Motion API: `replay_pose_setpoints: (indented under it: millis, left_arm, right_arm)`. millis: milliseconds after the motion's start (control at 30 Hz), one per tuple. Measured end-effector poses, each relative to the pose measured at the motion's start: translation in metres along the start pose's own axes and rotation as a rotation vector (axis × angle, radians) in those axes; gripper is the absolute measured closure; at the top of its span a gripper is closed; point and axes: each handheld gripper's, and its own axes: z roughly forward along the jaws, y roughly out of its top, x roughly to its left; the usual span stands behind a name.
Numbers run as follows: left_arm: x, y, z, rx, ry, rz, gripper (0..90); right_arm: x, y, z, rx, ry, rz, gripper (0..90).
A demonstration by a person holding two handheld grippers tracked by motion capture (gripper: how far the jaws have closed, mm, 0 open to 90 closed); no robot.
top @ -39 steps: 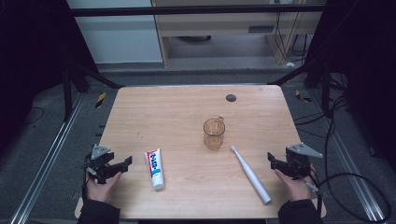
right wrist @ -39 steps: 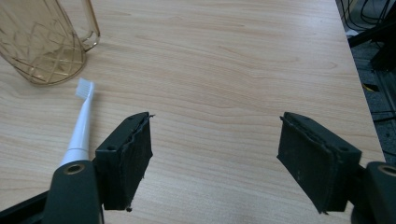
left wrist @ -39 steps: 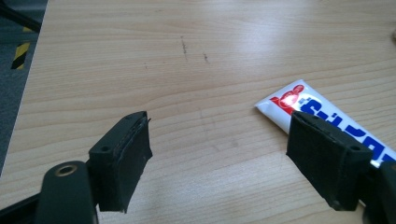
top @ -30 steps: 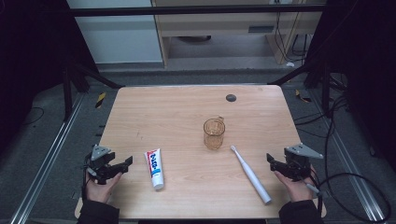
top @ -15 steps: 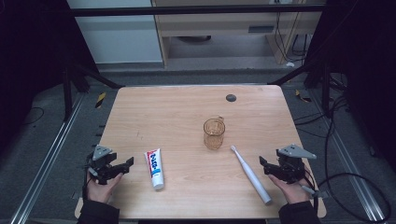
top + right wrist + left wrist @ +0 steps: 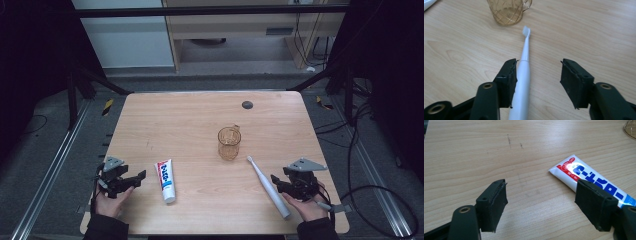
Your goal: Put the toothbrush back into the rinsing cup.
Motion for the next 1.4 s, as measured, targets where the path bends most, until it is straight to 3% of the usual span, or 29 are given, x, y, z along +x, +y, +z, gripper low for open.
replay_pose_setpoints:
  millis: [100, 433, 767, 1000, 1400]
  left_arm:
    - [0.000, 0.000, 0.000, 0.003, -0.001, 0.002, 25.0]
    - [-0.002, 0.000, 0.003, 0.011, 0.000, 0.012, 25.3]
    - [0.000, 0.000, 0.005, 0.011, 0.012, 0.016, 25.2]
    - [0.000, 0.000, 0.006, 0.014, 0.017, 0.022, 25.3]
    - [0.001, 0.000, 0.007, 0.018, 0.019, 0.021, 25.3]
  right_arm:
    - [0.003, -0.001, 0.000, 0.025, 0.013, -0.004, 54.5]
    - [0.009, 0.003, 0.008, 0.090, 0.009, -0.034, 55.3]
    - [0.006, 0.016, 0.014, 0.144, 0.011, -0.001, 56.0]
    - [0.002, 0.021, 0.019, 0.168, 0.012, 0.022, 54.4]
    - [0.005, 0.036, 0.029, 0.183, 0.010, 0.009, 53.6]
